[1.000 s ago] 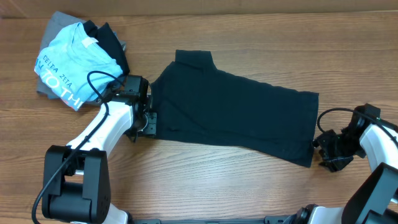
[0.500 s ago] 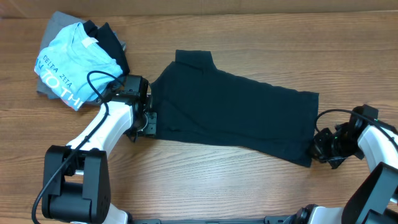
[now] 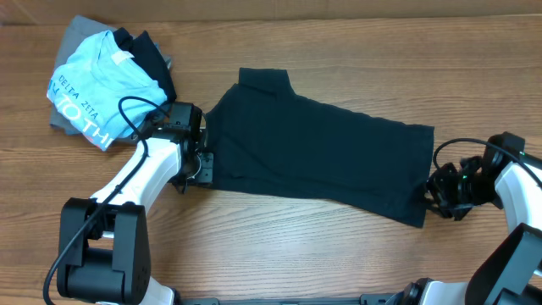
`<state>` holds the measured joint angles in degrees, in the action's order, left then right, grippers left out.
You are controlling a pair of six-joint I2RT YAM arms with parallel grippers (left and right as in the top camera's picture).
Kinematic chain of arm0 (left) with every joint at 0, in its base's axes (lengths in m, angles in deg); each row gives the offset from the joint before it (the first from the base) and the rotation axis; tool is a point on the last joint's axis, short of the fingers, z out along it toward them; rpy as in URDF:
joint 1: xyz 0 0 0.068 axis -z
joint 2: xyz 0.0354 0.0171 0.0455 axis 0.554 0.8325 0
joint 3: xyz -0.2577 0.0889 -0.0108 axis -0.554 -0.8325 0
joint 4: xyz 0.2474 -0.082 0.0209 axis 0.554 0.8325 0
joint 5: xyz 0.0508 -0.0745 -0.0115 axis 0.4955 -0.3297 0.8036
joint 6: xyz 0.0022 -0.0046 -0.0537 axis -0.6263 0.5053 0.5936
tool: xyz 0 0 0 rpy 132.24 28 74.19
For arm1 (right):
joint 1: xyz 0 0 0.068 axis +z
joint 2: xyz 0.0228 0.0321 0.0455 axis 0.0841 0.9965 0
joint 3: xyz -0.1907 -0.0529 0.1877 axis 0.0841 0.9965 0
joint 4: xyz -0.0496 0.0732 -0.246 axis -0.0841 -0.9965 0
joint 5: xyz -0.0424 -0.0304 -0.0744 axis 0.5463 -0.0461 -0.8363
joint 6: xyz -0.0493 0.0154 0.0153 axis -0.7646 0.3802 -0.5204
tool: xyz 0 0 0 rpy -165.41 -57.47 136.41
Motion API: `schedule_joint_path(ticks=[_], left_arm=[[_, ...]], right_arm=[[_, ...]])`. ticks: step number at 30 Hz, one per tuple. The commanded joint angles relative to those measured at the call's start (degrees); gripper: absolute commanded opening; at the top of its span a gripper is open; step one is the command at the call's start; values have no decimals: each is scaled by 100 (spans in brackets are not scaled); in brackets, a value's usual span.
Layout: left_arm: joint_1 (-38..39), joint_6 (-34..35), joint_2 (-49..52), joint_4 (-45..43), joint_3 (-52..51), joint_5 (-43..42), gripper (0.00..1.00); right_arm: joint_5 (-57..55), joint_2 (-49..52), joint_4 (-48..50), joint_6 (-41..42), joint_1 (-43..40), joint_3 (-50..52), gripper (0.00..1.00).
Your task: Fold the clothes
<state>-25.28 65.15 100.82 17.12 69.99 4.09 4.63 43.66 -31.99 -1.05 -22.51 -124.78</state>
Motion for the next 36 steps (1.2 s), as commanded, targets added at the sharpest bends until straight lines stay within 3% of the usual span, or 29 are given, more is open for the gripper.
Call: schedule_joint_path(ticks=[1,10,12,14,18,26,36], left_arm=[[-20,-44,-116,4,140,74,39],[-20,-44,-116,-15,140,72,40],[-20,-44,-116,-9,140,74,41],[-20,-44,-114,-7,140,72,40],[-20,-44,-114,-4,140,72,41],[-20,-44,-116,-7,140,74,41],[-20,-44,-114,-9,140,72,42]], right_arm=[[-872,-46,-90,46,22,11,48],[-704,-31,765,151,22,872,47],[-597,-31,872,146,22,944,36],[-514,-33,916,144,22,929,17],[-358,-37,693,98,22,695,4],[-4,-37,-66,-4,22,-9,4],[367,-31,1215,1132,24,-35,4]])
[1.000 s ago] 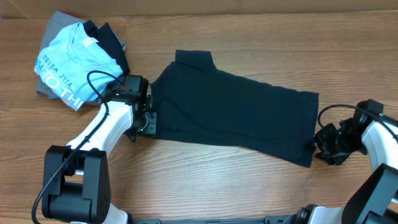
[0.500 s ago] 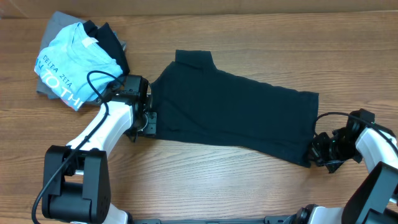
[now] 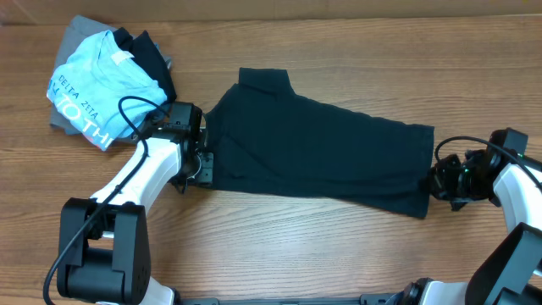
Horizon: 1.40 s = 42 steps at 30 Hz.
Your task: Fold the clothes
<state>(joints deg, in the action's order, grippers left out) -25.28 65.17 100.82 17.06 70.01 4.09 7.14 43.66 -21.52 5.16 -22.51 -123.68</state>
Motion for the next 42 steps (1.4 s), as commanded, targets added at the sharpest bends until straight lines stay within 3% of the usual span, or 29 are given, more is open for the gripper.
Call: schedule_joint_path(ticks=[1,4,6,7,8,9,13,15,18,21,24,25,35,39,42], left_arm=[[-20,-46,-114,-4,136,72,42],[-20,-46,-116,-2,138,72,42],[-20,-46,-116,-2,136,72,42],[-20,-46,-114,-2,138,72,45],[-20,-46,-114,0,138,72,48],[-20,-46,-116,0,138,70,50],[-9,-149,-116,20,155,-20,50],[-9,-605,-116,188,271,-334,43],[-9,-933,-116,654,682,-636,41],[-2,-1231,-116,929,1185,-1106,45],[72,-1445,-116,837,1467,-1412,54],[107,-1469,-116,730,1464,-1440,57],[750,-1947,568,544,1451,-1493,64],[920,-1954,970,520,1451,-1451,63],[933,-1926,1189,424,1453,-1272,54]], right_arm=[[114,-31,306,667,28,-142,4],[83,-28,597,1019,28,-142,5],[50,-24,728,1082,26,-142,34],[52,-26,739,1080,26,-142,57],[52,-26,726,1073,26,-142,68],[50,-26,688,1001,26,-144,70],[-361,-26,382,487,-63,-144,69],[-723,-26,79,247,-125,-144,68],[-1272,-26,-507,164,-168,-131,62],[-1451,-26,-706,57,-162,2,55],[-1388,-26,-680,57,-162,269,39],[-1386,-26,-658,57,-162,352,38],[-566,-26,59,-498,-162,920,40],[-566,-26,116,-501,-162,951,40],[-566,-26,90,-498,-162,955,40]])
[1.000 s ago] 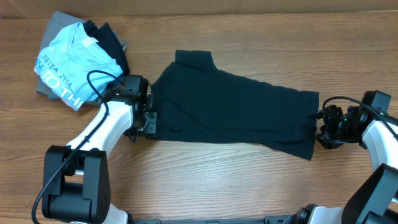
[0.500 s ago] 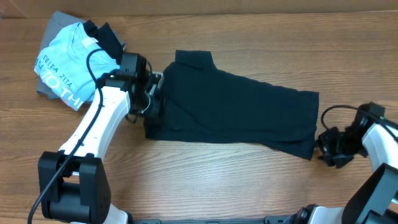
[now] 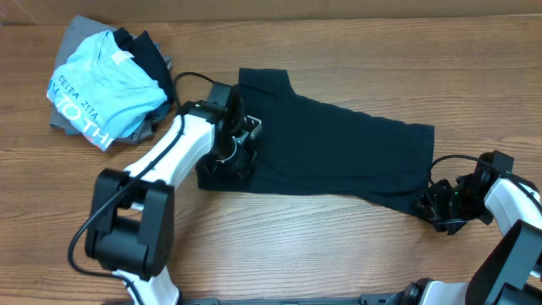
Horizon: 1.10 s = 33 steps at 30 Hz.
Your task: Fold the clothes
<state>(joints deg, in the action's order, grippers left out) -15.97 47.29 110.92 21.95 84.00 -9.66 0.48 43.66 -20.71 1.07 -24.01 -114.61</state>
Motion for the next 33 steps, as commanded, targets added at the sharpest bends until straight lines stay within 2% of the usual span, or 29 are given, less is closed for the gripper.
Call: schedule_joint_path(ticks=[1,3,4,5,6,9,13,15,25,26,27,28,30,33], left_arm=[[2,-85,234,-144,55,214,49],[-20,136,278,-323,55,442,34],[-42,251,278,-448,55,562,16],[-59,332,273,-522,61,632,6],[-85,468,258,-608,87,695,4],[-186,656,251,-688,245,686,4],[-278,765,251,-643,614,640,4],[-275,767,251,-616,796,636,4],[-267,761,254,-636,1027,686,9],[-267,761,251,-640,1027,686,11],[-267,761,251,-640,1027,686,12],[-267,761,254,-632,1027,684,12],[-267,761,254,-601,1027,684,13],[-267,761,251,-557,1027,682,15]], right_arm=[[98,-26,15,-90,-11,57,43],[98,-26,101,-90,-11,79,47],[101,-26,168,-90,-11,79,47],[101,-26,243,-90,-11,79,47],[98,-26,302,-87,-11,79,46],[96,-24,361,-83,-11,79,37],[79,-24,280,-85,-11,146,11],[24,-24,131,-81,-11,188,4],[-415,-26,-636,-66,-17,105,4],[-415,-28,-623,-70,-17,59,12],[-417,-28,-614,-114,-17,-24,28],[-413,-28,-623,-111,-17,-116,36],[-267,-50,-680,-212,-17,-354,41],[208,-96,-804,-551,-17,-623,43]])
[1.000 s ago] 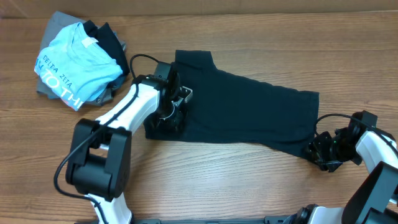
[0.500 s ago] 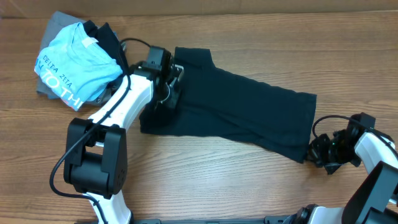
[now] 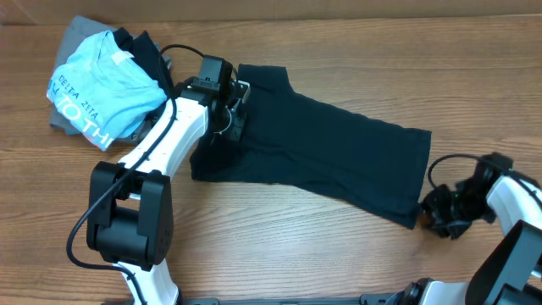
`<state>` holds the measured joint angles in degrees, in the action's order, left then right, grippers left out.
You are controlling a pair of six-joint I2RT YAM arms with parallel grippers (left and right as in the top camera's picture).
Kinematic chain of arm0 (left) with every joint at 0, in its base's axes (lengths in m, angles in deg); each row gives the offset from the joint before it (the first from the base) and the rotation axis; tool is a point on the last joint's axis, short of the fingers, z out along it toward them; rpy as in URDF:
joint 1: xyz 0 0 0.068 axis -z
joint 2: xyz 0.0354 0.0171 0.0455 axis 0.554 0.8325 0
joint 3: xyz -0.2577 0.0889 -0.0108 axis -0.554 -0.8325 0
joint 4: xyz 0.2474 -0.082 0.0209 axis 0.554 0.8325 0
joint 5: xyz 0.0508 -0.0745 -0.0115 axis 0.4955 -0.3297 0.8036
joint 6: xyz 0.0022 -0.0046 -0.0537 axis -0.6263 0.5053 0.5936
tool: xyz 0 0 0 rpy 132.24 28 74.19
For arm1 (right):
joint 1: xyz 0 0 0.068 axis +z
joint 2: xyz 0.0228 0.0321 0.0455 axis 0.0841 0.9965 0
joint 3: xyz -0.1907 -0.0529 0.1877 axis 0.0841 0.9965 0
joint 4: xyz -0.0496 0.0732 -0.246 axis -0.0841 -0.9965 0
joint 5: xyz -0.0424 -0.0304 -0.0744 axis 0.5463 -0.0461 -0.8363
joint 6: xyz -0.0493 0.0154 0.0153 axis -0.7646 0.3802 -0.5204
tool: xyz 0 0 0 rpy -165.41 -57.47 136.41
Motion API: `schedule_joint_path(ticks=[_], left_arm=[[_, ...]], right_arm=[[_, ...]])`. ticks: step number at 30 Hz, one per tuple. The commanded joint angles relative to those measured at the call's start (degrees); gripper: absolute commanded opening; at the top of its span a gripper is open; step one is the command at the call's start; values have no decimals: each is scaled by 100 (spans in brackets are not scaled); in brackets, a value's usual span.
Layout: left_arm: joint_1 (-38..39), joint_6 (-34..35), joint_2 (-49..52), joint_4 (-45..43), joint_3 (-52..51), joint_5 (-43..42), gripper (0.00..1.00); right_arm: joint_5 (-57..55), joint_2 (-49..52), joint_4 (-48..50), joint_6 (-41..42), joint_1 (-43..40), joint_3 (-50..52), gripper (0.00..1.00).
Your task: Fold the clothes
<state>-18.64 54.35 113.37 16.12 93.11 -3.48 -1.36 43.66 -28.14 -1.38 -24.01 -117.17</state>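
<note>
A dark navy shirt lies spread flat across the middle of the table, its hem end at the right. My left gripper sits over the shirt's upper left part, just below the sleeve that sticks out at the top. Its fingers are dark against the cloth, so their state does not show. My right gripper is low at the shirt's lower right hem corner, touching or nearly touching the cloth. Whether it holds the hem is hidden.
A pile of clothes sits at the far left: a light blue printed T-shirt on top of dark and grey garments, close to the left arm's elbow. Bare wooden table runs along the front.
My left gripper moved from the shirt's lower left part up toward the sleeve at the top. The shirt's left edge lies a bit further left. The right gripper dropped slightly along the hem corner.
At first my left gripper rested at the shirt's left edge and my right at the right hem. The right shifted a little up, then down. The left then stood over the shirt's left part, and now sits higher near the sleeve.
</note>
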Motion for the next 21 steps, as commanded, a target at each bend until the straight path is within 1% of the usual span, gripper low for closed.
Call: schedule_joint_path(ticks=[1,3,4,7,10,12,15,19,21], left_arm=[[0,55,7,55,116,63,16],[2,55,9,118,116,61,18],[2,55,7,144,116,63,19],[2,55,9,177,116,63,20],[2,55,9,173,116,63,20],[2,57,9,175,116,61,20],[2,57,9,184,116,61,20],[2,57,9,212,116,61,20],[2,55,9,221,116,61,20]], right_arm=[[470,-103,-157,-315,-15,-461,43],[533,-103,-234,-315,-15,-546,50],[542,-103,-227,-315,-15,-544,52],[540,-101,-210,-317,-2,-522,52],[546,-101,-33,-308,96,-380,47],[590,-101,103,-210,201,-210,47],[944,-101,363,-140,358,76,41],[1259,-101,479,-149,437,140,36],[1268,-101,468,-168,437,140,34]])
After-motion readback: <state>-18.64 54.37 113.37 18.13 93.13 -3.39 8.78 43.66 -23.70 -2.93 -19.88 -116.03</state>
